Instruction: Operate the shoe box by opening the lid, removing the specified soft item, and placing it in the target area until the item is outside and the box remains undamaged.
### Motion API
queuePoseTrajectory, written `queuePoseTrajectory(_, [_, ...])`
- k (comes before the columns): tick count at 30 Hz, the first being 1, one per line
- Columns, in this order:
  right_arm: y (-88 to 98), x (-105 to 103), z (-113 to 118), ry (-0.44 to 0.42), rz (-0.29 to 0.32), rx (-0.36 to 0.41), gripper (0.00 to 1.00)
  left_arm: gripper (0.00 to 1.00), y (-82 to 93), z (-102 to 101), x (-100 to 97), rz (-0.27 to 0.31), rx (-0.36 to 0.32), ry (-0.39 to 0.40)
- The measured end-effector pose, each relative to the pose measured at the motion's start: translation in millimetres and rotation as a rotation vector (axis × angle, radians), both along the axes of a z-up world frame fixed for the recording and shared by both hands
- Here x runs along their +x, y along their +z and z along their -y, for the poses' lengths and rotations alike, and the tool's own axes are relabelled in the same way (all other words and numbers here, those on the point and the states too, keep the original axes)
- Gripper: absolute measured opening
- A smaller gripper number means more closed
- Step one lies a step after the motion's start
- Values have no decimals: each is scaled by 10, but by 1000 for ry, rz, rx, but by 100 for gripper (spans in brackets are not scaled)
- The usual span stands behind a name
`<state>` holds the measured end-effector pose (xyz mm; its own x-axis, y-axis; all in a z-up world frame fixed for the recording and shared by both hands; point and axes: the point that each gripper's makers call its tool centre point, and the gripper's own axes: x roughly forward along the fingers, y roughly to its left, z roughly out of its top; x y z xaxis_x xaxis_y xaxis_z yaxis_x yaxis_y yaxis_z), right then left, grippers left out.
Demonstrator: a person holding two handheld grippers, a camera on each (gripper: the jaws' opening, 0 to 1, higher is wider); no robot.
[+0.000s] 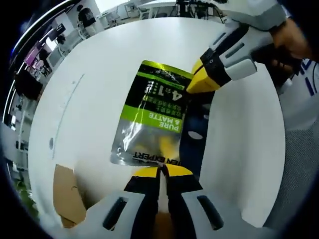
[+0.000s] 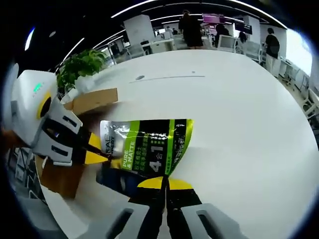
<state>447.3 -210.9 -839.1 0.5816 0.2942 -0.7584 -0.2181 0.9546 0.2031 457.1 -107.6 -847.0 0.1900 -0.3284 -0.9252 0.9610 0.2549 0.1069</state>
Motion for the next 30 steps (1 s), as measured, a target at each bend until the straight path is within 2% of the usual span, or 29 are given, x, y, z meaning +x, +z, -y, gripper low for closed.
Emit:
queuePoseTrajectory(8, [-58, -5, -47, 11, 9, -6, 0, 1, -77, -48, -11, -7, 34, -12])
queuePoseTrajectory(10, [-74, -3, -41, 24, 18, -32, 0, 1, -53, -46, -6, -10, 27, -4])
queuePoseTrajectory(13, [-77, 7, -32, 18, 17, -33, 0, 2, -41, -53, 1, -16, 22, 4])
queuePoseTrajectory(30, [-118, 75, 8, 41, 44, -83, 1, 5, 65, -125, 111, 46, 35, 8])
